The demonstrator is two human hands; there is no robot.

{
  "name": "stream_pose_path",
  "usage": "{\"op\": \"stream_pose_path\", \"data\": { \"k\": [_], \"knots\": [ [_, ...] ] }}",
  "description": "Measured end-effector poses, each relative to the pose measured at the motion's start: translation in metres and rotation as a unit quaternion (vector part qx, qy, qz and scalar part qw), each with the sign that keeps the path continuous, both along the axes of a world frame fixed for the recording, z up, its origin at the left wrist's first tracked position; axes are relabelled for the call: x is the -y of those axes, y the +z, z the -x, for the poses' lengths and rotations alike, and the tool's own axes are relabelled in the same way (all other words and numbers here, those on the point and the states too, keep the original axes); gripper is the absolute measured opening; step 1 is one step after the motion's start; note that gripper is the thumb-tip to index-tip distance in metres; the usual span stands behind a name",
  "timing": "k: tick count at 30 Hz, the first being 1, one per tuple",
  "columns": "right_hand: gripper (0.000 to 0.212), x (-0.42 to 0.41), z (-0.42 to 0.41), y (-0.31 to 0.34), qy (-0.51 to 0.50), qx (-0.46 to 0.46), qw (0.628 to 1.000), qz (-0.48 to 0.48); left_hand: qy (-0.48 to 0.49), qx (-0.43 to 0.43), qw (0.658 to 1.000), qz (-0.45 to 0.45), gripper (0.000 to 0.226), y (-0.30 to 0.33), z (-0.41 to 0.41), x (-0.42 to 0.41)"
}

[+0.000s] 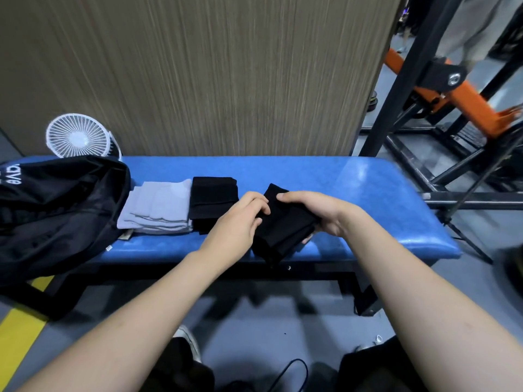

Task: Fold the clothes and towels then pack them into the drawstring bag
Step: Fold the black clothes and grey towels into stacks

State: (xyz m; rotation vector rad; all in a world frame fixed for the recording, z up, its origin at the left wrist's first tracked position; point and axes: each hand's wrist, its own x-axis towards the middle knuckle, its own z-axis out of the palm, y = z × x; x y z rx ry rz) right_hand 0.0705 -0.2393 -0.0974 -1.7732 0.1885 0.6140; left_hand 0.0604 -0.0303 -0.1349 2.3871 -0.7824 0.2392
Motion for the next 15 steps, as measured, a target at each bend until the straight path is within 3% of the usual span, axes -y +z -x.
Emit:
{"op": "stream_pose_path", "data": {
  "k": [9, 12, 15],
  "knots": [
    [0.03, 0.0, 0.005, -0.006, 0.0, 0.02, 0.999, -0.05, -0.004, -0.033, 0.996, 0.085, 0.023, 0.003, -0.002, -0.006],
    [0.032, 0.007, 0.014, 0.004, -0.009, 0.038, 0.996, -0.085, 0.034, -0.068, 0.985, 0.156, 0.02, 0.011, 0.007, 0.004],
    [0.031, 0.012, 0.025, 0.015, -0.034, 0.075, 0.992, -0.095, 0.09, -0.133, 0.96, 0.228, 0.031, 0.018, 0.015, 0.019]
  ]
}}
